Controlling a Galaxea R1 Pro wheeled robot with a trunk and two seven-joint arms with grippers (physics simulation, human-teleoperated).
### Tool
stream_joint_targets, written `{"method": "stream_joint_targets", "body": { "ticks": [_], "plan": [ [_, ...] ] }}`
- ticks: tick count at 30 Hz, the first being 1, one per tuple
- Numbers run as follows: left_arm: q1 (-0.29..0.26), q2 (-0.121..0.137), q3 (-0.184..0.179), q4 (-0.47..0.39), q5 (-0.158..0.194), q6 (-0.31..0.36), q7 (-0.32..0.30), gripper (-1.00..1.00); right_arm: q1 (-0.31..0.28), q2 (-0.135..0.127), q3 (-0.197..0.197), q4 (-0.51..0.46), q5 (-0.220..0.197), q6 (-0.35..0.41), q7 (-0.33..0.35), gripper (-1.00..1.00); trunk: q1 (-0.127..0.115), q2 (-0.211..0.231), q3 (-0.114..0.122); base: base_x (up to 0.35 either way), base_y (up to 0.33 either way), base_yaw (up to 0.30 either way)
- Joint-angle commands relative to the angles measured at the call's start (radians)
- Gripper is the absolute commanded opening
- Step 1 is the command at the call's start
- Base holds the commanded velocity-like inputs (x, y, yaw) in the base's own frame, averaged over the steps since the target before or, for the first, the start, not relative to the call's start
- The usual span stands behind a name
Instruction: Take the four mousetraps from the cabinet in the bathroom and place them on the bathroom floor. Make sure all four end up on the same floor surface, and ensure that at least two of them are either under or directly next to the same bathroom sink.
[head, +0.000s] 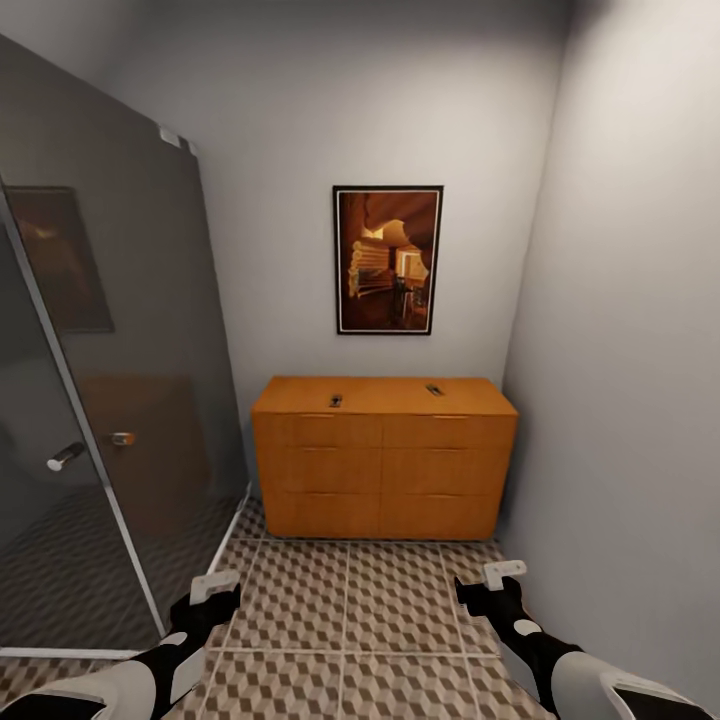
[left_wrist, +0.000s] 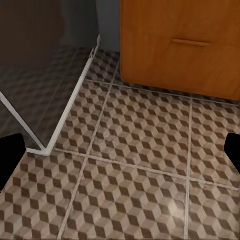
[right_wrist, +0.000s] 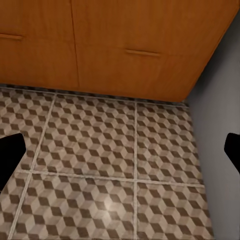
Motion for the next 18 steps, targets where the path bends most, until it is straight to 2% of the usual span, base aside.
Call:
{"method": "stream_joint_targets", "body": {
  "ticks": [1,18],
  "plan": [
    [-0.001,-0.001,-0.009,0.004,0.006,-0.006,0.002,1.0,0.0,0.0,-0.008,0.001,0.01,-0.003,-0.003,1.0,0.001,-0.001,0.0,0.33,-0.042,0.0],
    [-0.001,-0.005,-0.009,0.004,0.005,-0.005,0.001,1.0,0.0,0.0,-0.008,0.001,0.01,-0.003,-0.003,1.0,0.001,-0.001,0.0,0.33,-0.068,0.0]
  ]
}}
